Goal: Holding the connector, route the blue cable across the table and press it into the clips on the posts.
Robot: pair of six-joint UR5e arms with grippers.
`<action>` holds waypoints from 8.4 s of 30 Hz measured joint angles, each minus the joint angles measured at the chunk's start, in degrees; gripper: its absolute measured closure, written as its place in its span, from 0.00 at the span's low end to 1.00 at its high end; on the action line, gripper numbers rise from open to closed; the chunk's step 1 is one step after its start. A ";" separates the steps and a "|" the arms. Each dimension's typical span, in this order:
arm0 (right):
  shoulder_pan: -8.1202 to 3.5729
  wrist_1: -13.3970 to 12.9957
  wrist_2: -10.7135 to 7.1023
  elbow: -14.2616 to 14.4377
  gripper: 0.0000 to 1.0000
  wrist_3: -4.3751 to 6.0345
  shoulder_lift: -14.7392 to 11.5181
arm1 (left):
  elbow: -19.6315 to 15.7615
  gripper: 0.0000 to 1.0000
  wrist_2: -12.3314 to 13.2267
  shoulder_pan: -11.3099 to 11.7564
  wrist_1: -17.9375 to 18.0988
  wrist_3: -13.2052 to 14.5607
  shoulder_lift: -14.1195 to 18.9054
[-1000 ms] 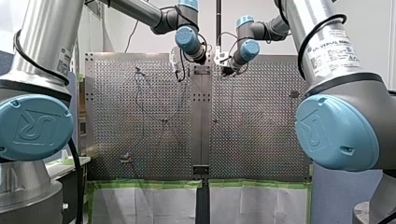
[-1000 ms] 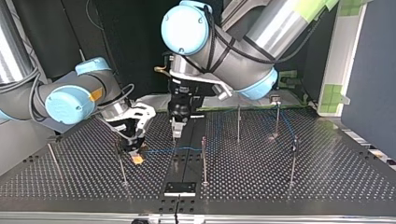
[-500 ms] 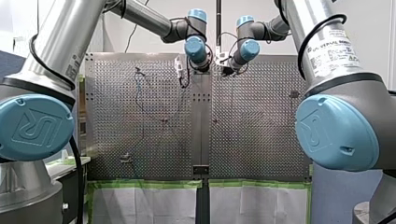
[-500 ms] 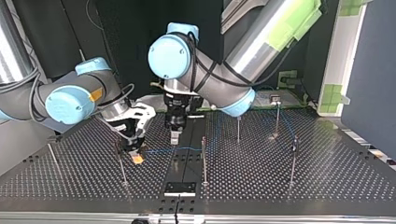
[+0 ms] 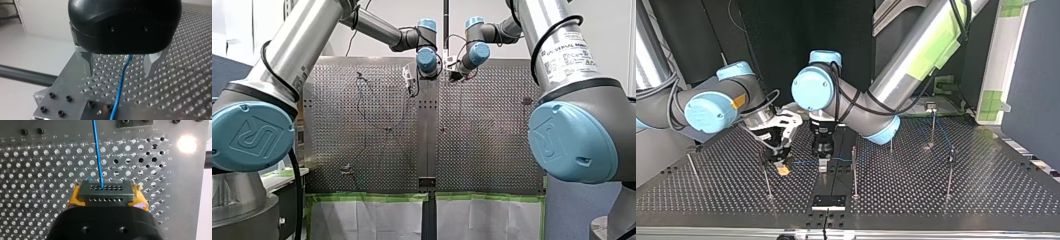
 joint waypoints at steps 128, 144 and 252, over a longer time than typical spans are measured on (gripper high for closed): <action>-3.83 -17.07 -0.31 30.28 1.00 -3.54 2.53 | -23.00 1.00 13.79 2.14 24.40 -9.49 -11.73; -5.57 -18.64 -1.67 28.24 1.00 -3.40 4.07 | -20.23 1.00 14.52 4.57 23.86 -9.48 -12.98; -11.48 -17.88 -3.78 23.38 1.00 -1.94 6.65 | -6.16 0.00 -0.36 -10.63 14.06 -9.76 -19.57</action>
